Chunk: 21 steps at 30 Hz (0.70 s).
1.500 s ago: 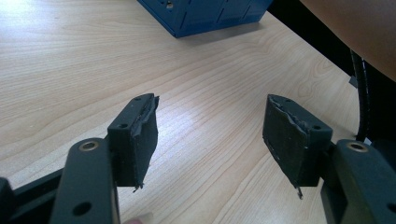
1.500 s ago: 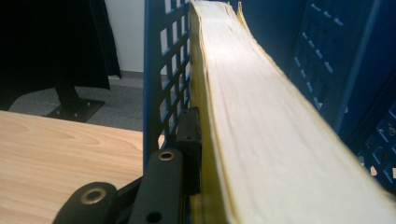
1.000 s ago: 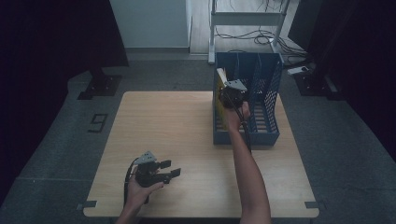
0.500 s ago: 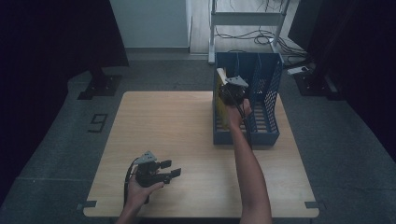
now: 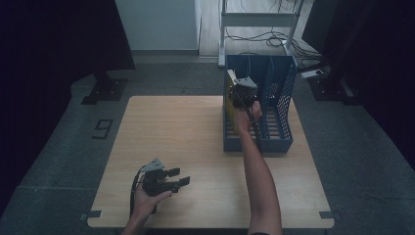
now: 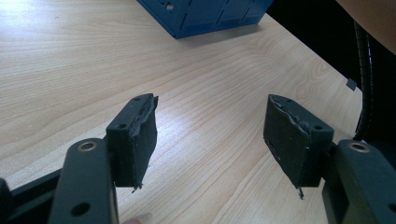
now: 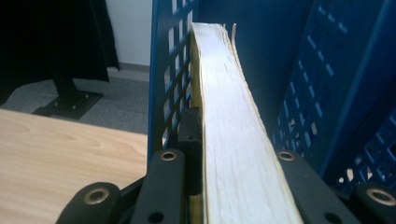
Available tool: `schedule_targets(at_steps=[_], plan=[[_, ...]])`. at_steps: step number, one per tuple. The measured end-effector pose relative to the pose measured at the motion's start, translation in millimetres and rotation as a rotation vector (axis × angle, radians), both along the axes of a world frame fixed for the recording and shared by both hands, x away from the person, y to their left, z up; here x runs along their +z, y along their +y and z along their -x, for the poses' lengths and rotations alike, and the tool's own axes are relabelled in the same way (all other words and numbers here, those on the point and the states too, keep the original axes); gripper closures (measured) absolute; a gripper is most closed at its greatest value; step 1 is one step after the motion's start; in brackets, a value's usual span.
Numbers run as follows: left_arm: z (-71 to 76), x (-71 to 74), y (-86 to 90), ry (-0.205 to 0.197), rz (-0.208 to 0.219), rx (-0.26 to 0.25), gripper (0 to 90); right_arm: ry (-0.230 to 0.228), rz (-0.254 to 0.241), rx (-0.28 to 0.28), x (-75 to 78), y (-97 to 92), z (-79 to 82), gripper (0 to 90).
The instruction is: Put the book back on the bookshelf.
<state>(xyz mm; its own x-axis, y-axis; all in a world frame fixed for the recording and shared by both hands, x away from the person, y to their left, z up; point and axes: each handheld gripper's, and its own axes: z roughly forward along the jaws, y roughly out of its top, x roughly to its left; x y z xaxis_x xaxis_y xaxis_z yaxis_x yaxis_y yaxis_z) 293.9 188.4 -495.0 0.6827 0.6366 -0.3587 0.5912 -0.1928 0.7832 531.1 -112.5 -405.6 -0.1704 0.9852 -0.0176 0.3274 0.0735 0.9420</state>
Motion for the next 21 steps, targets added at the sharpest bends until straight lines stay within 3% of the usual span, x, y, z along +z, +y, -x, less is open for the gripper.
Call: schedule_targets(at_steps=[21], plan=[[-3.0, -4.4, 1.1, 0.010, -0.009, 0.004, 34.7, -0.049, -0.029, -0.038, -9.2, 8.2, -21.2, 74.6]])
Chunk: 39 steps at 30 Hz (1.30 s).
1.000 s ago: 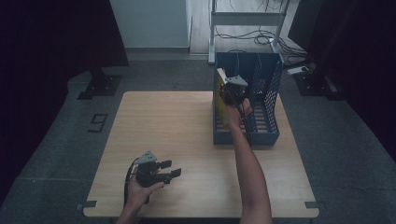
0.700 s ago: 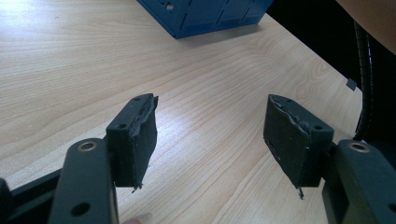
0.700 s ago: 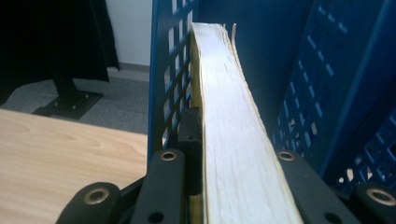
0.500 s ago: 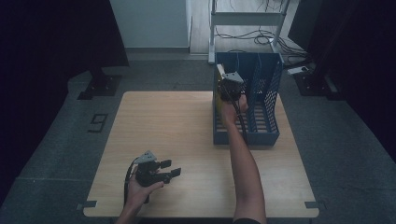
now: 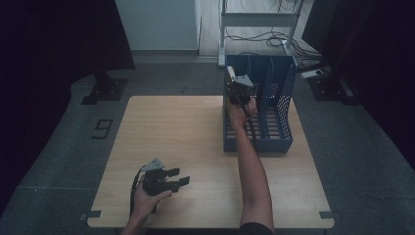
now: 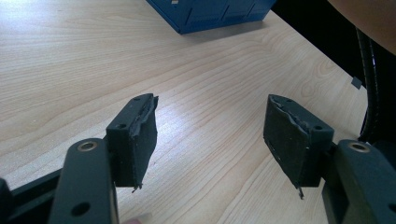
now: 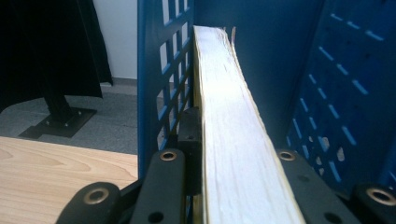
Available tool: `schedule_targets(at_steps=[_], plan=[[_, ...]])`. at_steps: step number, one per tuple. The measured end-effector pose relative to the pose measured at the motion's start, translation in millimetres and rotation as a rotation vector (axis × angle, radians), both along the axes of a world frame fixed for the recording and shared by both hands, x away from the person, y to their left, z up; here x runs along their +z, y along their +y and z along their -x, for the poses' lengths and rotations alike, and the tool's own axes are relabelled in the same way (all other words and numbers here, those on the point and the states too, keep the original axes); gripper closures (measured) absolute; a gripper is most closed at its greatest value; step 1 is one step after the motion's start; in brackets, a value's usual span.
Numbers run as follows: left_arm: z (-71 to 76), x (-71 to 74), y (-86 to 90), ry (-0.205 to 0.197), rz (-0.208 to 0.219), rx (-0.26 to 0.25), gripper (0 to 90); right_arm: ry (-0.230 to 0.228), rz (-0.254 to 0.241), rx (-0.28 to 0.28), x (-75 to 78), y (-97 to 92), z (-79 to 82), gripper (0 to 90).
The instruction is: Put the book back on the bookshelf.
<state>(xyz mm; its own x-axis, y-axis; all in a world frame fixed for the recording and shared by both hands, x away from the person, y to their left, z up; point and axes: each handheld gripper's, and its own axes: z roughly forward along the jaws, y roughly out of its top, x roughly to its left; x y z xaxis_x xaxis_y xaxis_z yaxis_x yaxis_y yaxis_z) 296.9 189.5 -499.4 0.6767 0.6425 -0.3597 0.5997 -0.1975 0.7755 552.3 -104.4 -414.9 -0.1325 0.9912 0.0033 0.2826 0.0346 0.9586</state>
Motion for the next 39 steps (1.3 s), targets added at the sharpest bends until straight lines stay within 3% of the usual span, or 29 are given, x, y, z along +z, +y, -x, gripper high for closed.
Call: schedule_targets(at_steps=[10, 24, 39], plan=[[0.5, -1.2, -2.8, 0.002, -0.006, -0.006, 34.7, 0.000, 0.025, 0.026, -2.6, -1.0, -0.1, 71.9], [2.5, -0.7, -6.5, 0.000, -0.013, -0.016, 34.6, 0.004, 0.035, 0.066, -6.0, -7.6, 10.0, 57.8], [2.9, -0.5, -6.5, -0.004, -0.014, -0.011, 34.5, 0.004, 0.035, 0.084, -4.5, -20.8, 33.0, 45.6]])
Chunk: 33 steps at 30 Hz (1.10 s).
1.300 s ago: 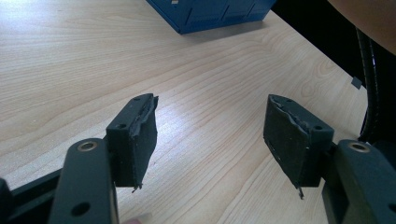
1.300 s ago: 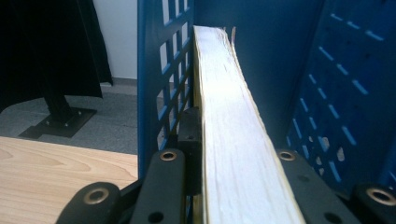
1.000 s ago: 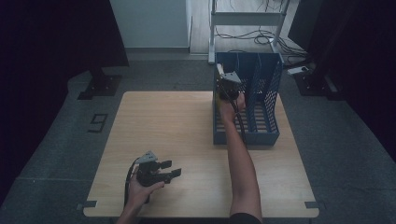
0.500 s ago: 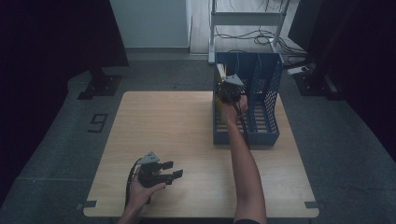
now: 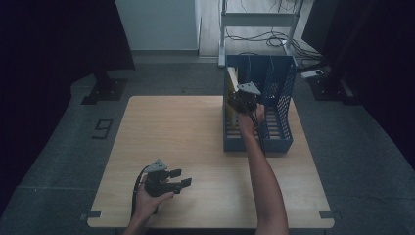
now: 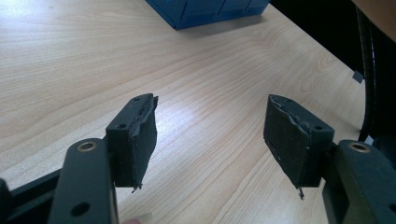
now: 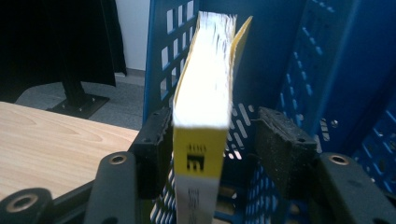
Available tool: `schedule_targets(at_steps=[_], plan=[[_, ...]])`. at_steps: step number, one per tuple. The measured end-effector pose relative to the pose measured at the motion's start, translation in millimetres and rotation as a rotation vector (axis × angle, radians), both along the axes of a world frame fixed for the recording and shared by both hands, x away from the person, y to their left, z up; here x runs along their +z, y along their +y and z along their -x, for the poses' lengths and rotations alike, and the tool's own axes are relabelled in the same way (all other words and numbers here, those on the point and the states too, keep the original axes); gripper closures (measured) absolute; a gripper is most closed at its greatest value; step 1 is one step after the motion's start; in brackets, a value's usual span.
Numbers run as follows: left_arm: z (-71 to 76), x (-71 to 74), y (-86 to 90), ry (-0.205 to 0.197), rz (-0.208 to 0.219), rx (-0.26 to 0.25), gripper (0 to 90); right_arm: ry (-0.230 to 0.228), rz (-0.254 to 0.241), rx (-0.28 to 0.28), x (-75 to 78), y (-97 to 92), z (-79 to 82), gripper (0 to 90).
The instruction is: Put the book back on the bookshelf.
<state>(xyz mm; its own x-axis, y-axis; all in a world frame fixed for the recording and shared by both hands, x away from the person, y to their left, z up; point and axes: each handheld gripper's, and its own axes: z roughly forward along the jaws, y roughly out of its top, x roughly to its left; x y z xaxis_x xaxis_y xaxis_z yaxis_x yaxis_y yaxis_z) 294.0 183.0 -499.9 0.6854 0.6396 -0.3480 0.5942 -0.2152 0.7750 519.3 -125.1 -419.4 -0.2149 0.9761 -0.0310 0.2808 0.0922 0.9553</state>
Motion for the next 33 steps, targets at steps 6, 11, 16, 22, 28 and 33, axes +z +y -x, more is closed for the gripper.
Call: schedule_targets(at_steps=[6, 11, 16, 22, 28, 33], plan=[[1.4, 0.8, -2.2, -0.004, -0.005, -0.003, 34.6, -0.003, -0.018, 0.020, 1.0, -3.9, 10.3, 45.1], [0.8, -0.3, -3.0, -0.001, -0.013, -0.004, 34.5, 0.010, -0.040, 0.059, 1.4, -4.3, 16.7, 44.0], [1.1, -0.6, -3.2, -0.001, -0.018, -0.001, 34.5, 0.010, -0.048, 0.084, 0.2, -6.9, 27.2, 43.6], [1.9, -0.6, -3.9, -0.005, -0.028, 0.000, 34.5, 0.010, -0.057, 0.111, -1.3, -12.9, 42.7, 43.0], [3.3, 1.0, -4.1, -0.015, -0.035, 0.007, 34.5, 0.015, -0.073, 0.148, -2.8, -19.1, 64.0, 42.7], [6.0, 0.6, -4.7, -0.019, -0.049, 0.012, 34.5, 0.007, -0.094, 0.184, -6.4, -26.1, 88.7, 42.8]])
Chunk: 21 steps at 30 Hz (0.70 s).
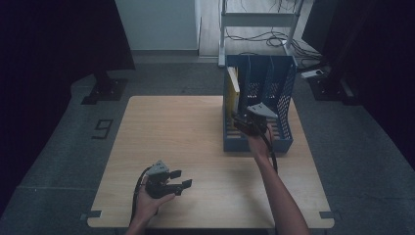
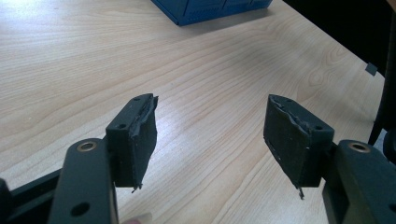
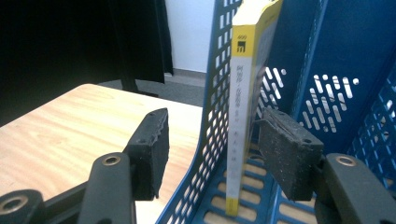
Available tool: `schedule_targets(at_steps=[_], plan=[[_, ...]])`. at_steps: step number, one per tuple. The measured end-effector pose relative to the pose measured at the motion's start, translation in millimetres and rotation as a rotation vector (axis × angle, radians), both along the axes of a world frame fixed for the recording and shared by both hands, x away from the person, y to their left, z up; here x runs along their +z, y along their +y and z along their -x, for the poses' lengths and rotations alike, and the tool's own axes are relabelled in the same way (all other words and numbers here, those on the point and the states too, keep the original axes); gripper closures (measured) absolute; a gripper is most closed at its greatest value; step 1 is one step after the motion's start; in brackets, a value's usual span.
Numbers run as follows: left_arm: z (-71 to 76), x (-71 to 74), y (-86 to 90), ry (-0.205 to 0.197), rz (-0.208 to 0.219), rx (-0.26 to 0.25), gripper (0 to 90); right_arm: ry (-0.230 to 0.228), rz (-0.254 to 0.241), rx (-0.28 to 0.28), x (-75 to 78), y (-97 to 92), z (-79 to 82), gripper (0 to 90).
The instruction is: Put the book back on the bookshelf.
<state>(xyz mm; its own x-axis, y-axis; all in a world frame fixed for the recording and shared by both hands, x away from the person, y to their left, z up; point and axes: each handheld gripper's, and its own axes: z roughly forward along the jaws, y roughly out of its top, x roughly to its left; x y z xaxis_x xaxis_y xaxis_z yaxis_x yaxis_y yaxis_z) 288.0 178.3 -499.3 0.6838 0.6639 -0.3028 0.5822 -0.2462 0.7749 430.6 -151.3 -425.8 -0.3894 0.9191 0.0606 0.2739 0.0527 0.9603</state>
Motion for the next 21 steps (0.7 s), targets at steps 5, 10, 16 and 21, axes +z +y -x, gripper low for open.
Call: schedule_targets(at_steps=[5, 10, 16, 21], plan=[[1.4, 0.0, -0.2, -0.004, -0.008, 0.005, 34.5, -0.010, 0.019, 0.037, -4.9, -0.9, 20.7, 42.3], [3.0, 0.6, -0.1, -0.008, -0.009, 0.004, 34.5, -0.008, 0.026, 0.085, -18.7, -1.9, 41.9, 41.9], [1.9, -0.4, 1.3, -0.005, -0.010, 0.007, 34.5, 0.017, -0.011, 0.096, -34.8, -8.2, 67.2, 41.7], [1.7, -2.4, -0.1, 0.001, -0.018, 0.002, 34.4, 0.040, 0.005, 0.115, -46.1, -7.7, 90.2, 41.0]])
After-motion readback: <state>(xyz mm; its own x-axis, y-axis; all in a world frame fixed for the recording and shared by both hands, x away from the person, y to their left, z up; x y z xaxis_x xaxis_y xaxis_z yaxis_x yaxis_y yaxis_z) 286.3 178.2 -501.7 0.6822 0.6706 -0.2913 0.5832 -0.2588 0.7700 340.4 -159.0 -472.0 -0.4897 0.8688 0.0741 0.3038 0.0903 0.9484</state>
